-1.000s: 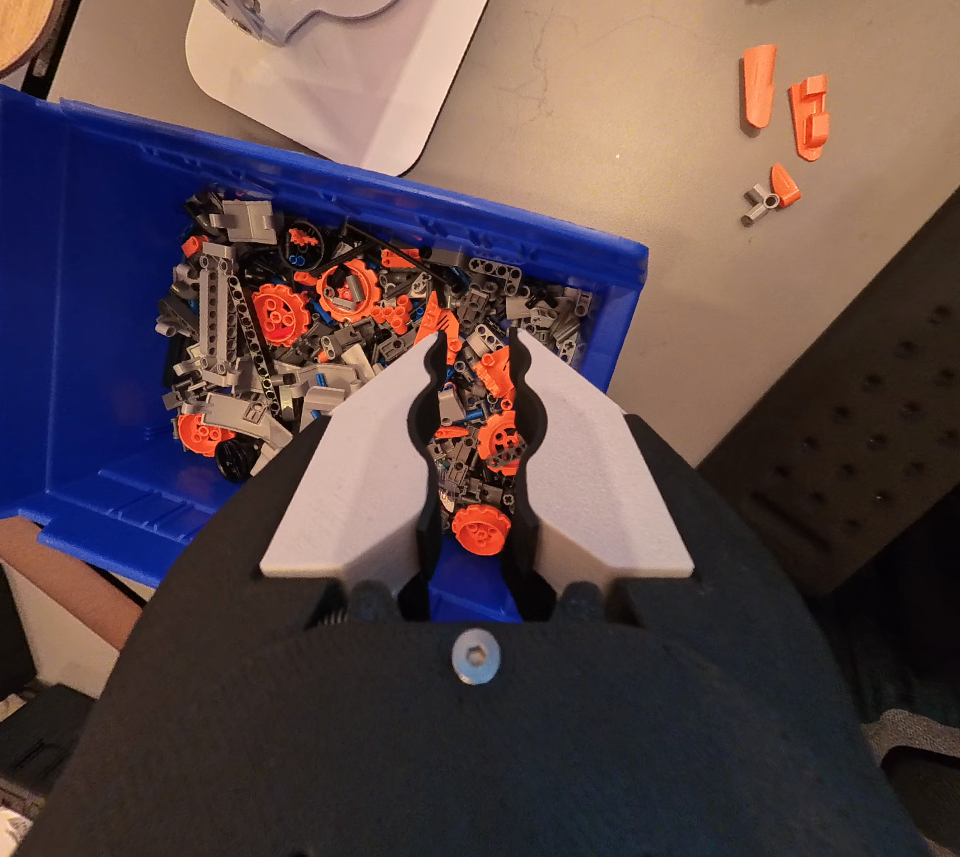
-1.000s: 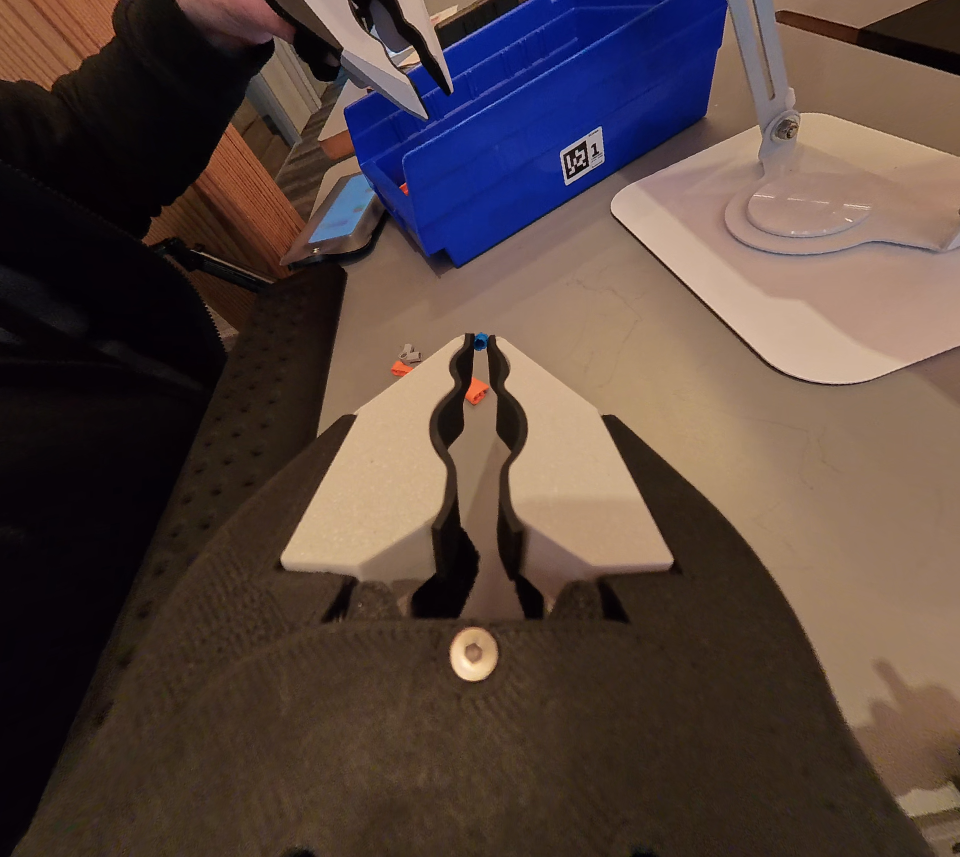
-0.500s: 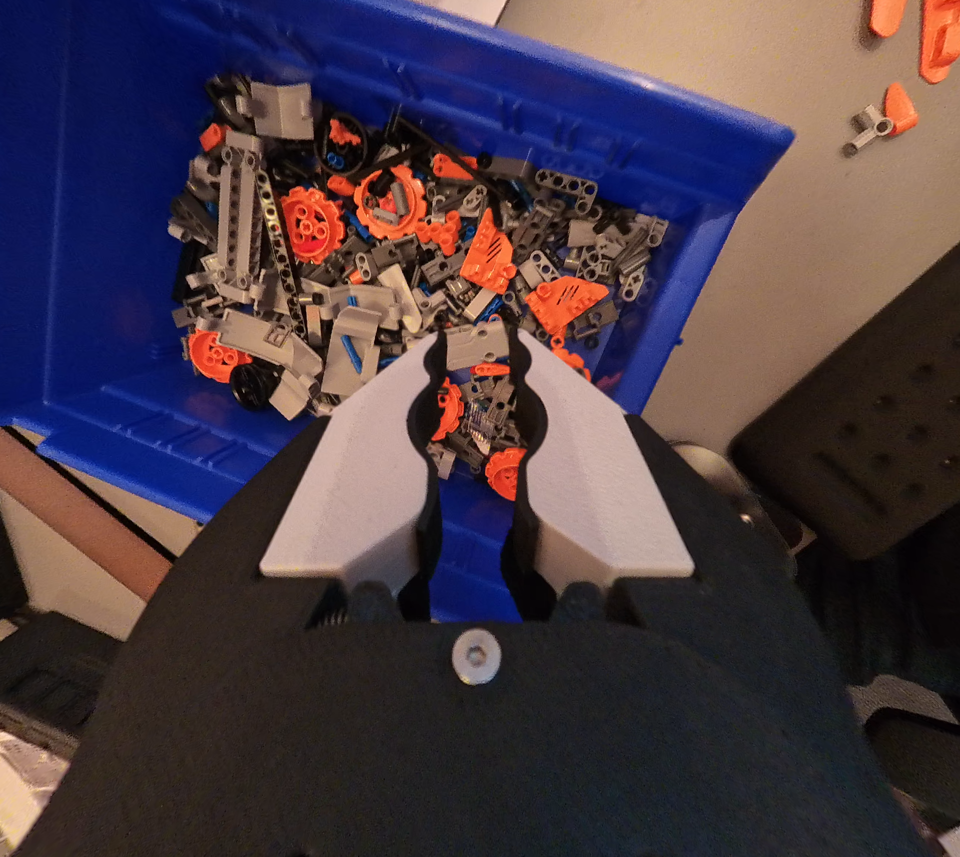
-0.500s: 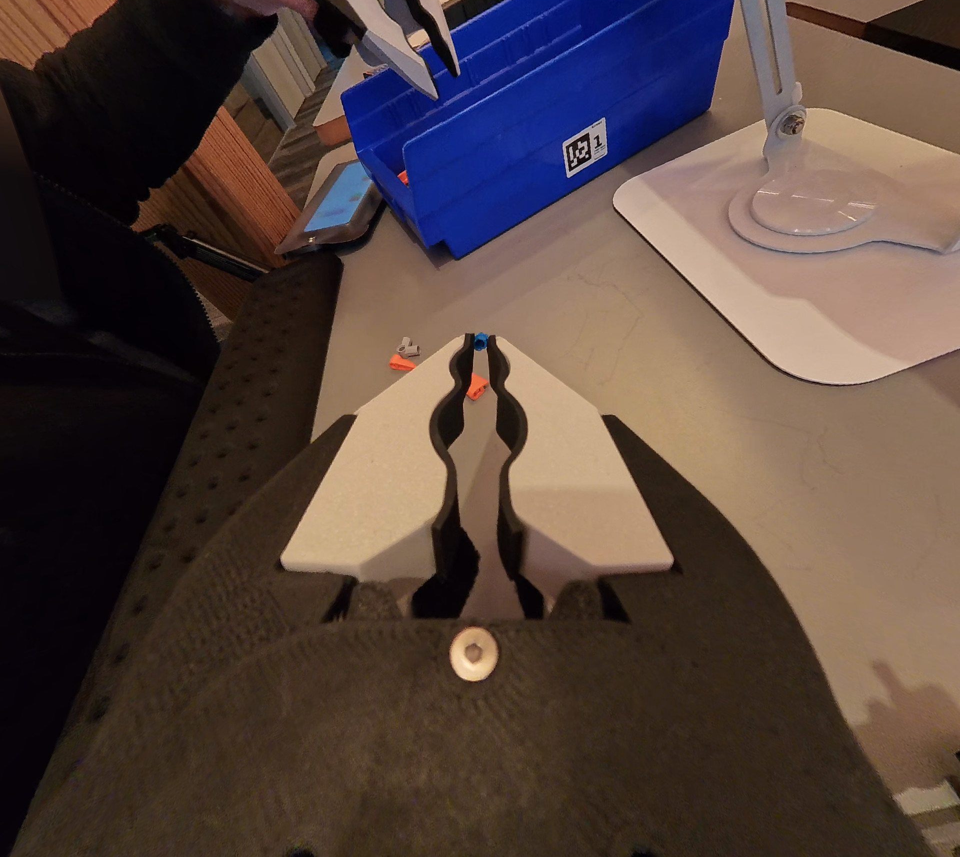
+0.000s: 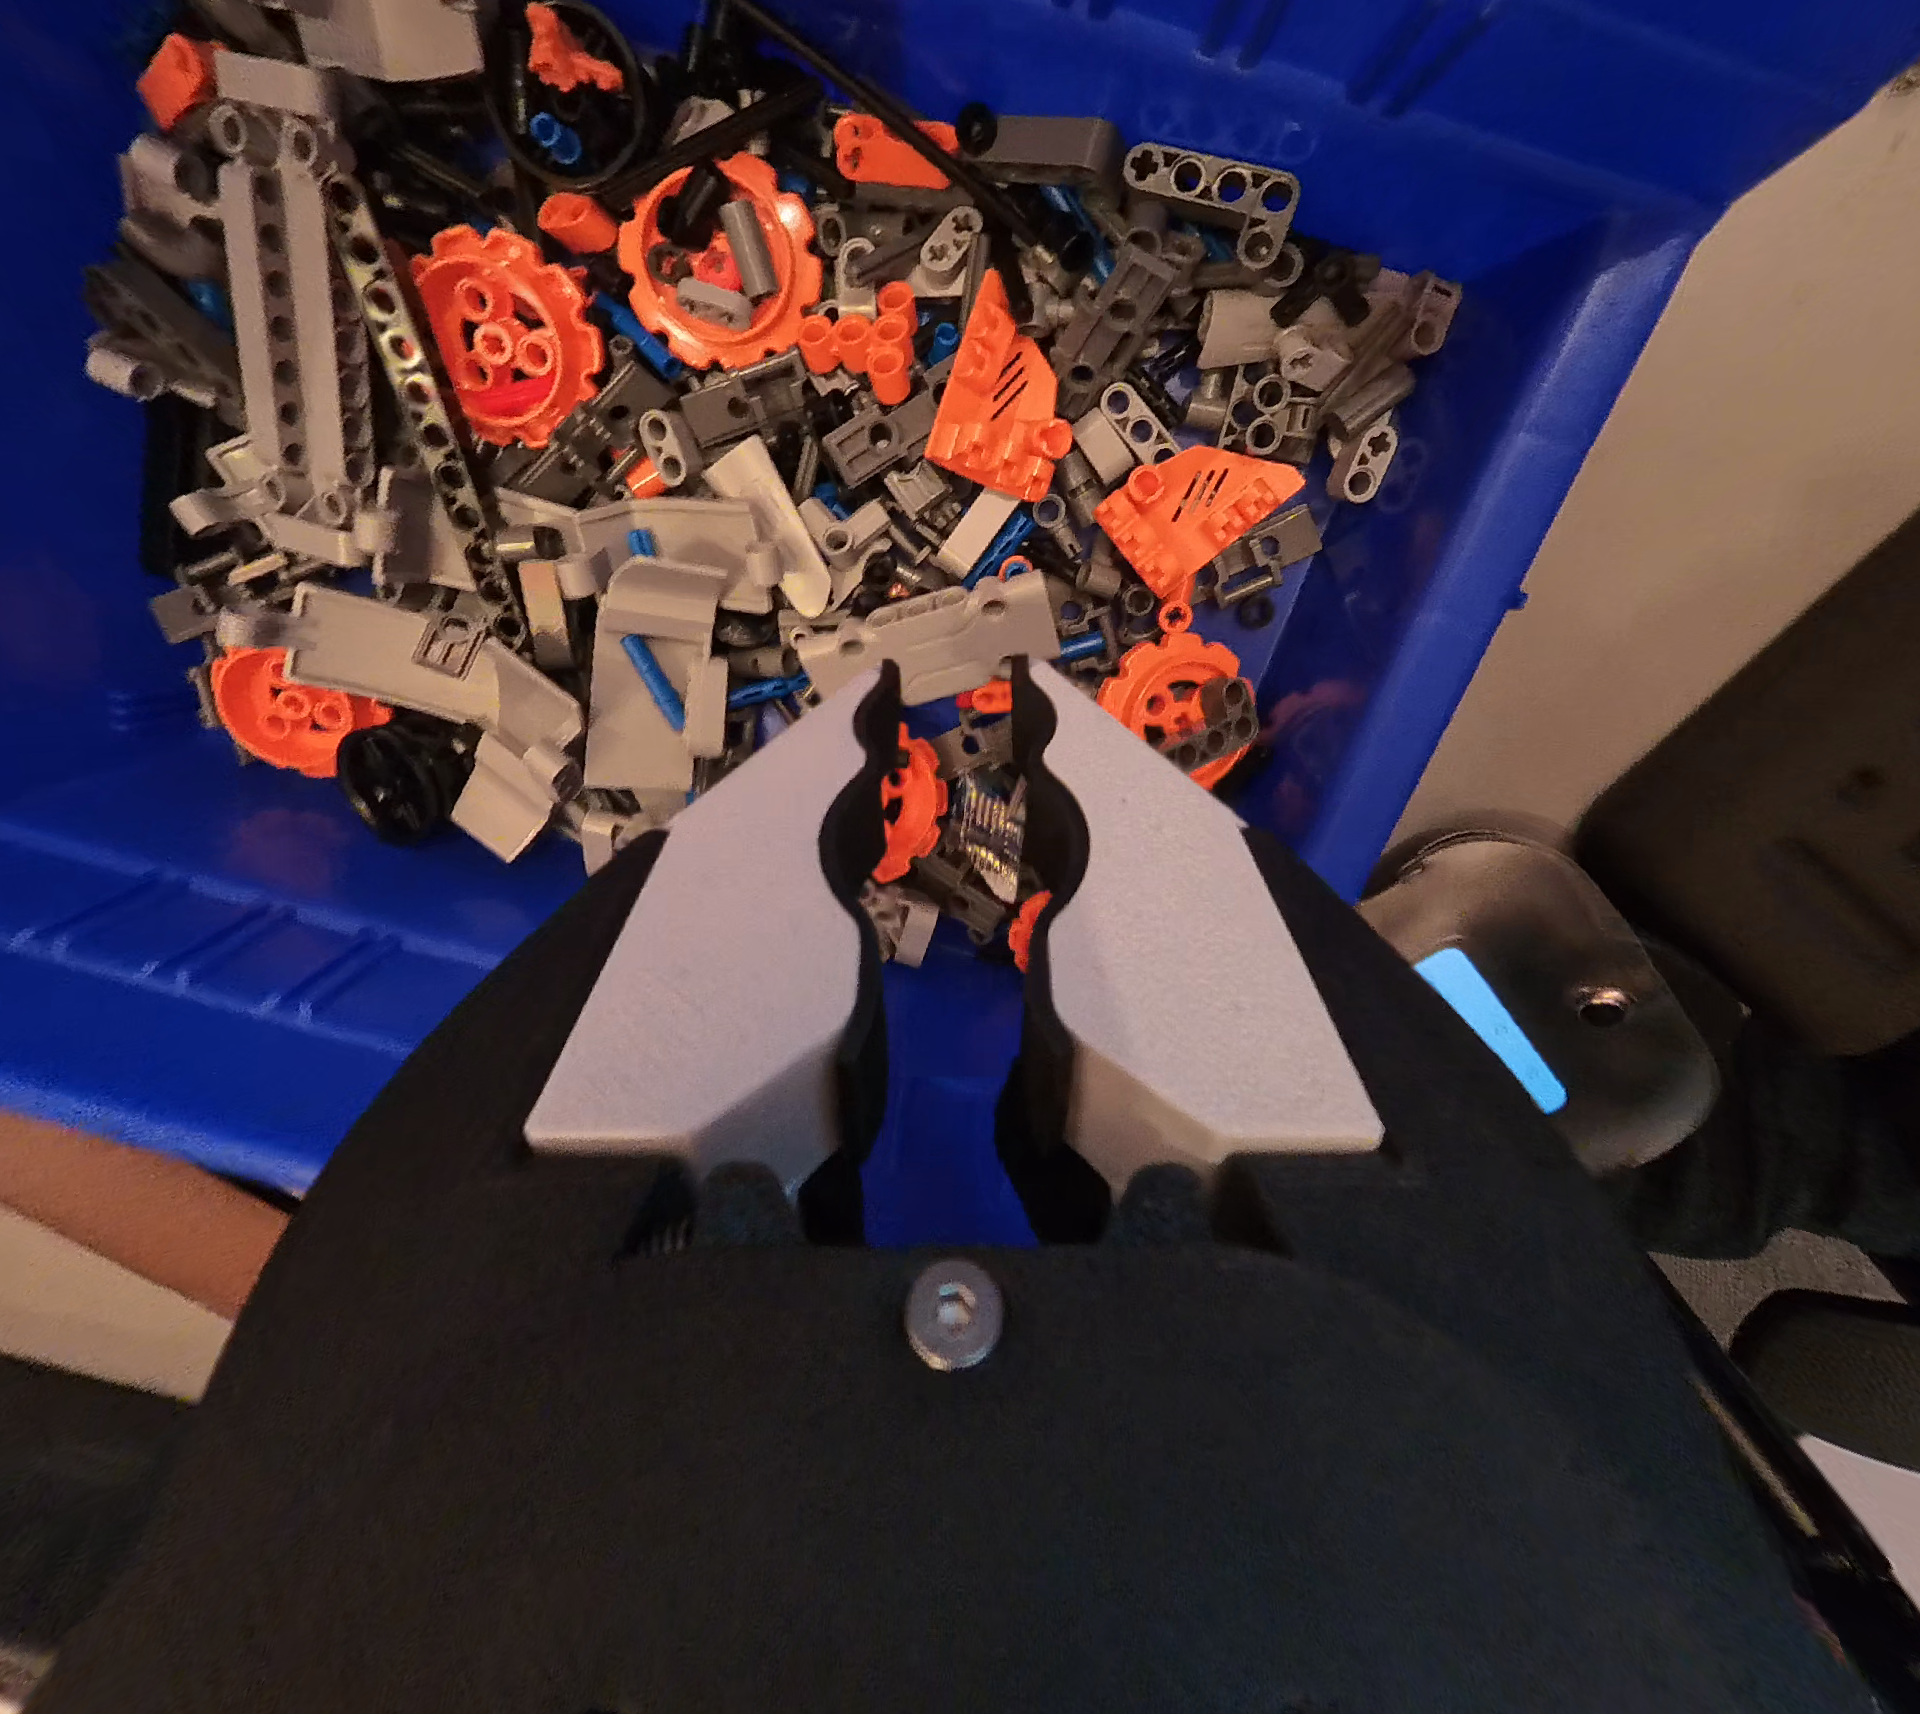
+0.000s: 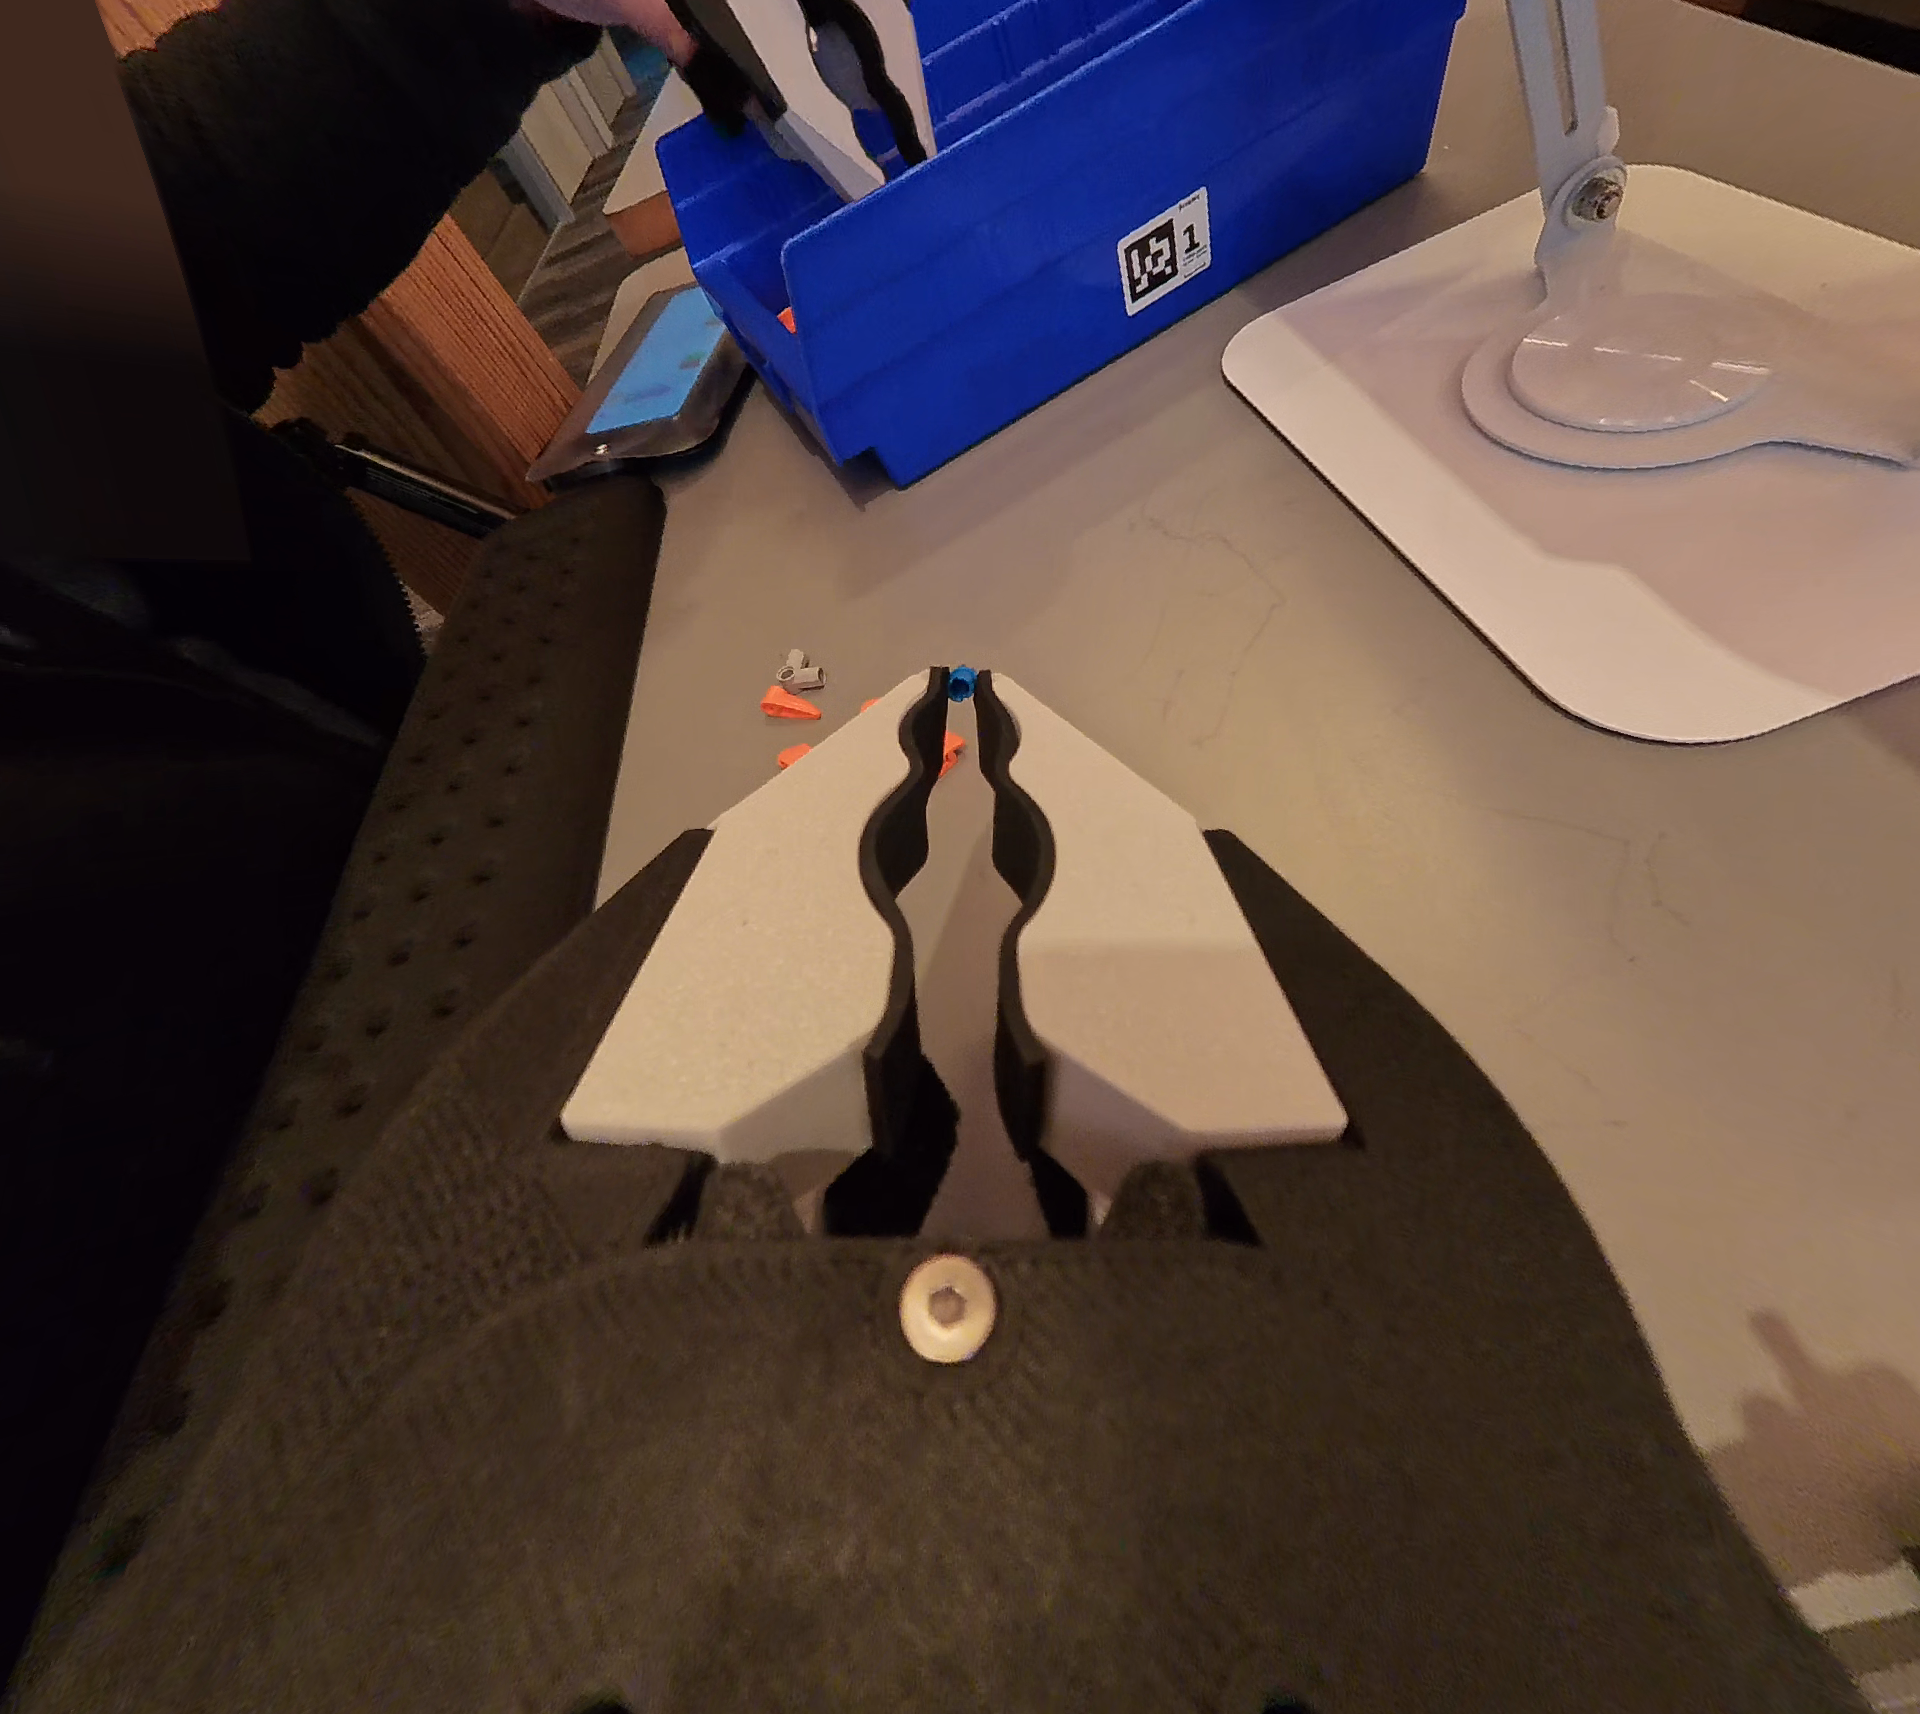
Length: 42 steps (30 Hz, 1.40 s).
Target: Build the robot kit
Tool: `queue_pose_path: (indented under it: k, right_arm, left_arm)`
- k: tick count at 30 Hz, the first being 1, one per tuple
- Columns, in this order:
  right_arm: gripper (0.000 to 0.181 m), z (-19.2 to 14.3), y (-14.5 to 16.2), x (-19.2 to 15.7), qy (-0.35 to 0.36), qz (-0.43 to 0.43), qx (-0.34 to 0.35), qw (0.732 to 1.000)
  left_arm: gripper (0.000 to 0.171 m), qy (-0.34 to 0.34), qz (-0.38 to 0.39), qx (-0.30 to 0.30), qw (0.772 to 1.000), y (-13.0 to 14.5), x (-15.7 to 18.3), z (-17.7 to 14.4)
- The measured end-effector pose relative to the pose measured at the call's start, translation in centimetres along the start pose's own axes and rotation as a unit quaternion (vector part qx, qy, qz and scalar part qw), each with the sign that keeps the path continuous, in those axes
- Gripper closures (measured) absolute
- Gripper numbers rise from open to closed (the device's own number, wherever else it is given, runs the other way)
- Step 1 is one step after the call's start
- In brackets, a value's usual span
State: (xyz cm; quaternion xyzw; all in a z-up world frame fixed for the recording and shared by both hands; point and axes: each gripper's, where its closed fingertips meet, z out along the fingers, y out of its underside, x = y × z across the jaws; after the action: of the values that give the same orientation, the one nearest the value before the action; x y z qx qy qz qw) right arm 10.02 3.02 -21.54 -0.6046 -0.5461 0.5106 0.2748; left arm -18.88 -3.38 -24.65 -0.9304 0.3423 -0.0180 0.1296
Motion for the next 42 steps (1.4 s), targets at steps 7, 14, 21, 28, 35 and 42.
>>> queue_pose_path:
  k: [7, 14, 21, 28, 35, 42]
  right_arm:
    - [0.178, 0.0, 0.1, 0.1, 0.001, 0.001, -0.001, 1.000]
    - [0.178, 0.0, 0.1, 0.1, 0.000, 0.003, -0.002, 1.000]
    - [0.179, 0.1, 0.2, 0.1, 0.001, 0.002, -0.003, 1.000]
    - [0.178, 0.1, 0.3, 0.2, 0.002, 0.003, -0.005, 1.000]
    - [0.178, 0.1, 0.3, 0.2, 0.002, 0.002, -0.004, 1.000]
    - [0.178, 0.1, 0.4, 0.3, 0.002, 0.004, -0.006, 1.000]
  left_arm:
    - [0.146, 0.004, 0.031, -0.019, 0.999, -0.9, 0.0, 2.4]
    - [0.161, 0.001, -0.017, -0.060, 0.998, 0.6, -0.9, 2.9]
    - [0.156, -0.043, -0.031, -0.120, 0.991, 3.1, -2.5, 2.2]
    - [0.156, 0.017, 0.021, -0.042, 0.999, -0.3, 1.2, 1.7]
    - [0.156, 0.051, 0.044, -0.037, 0.997, -1.2, 3.2, 3.4]
    - [0.153, 0.074, 0.034, -0.030, 0.996, -0.8, 3.4, 3.5]
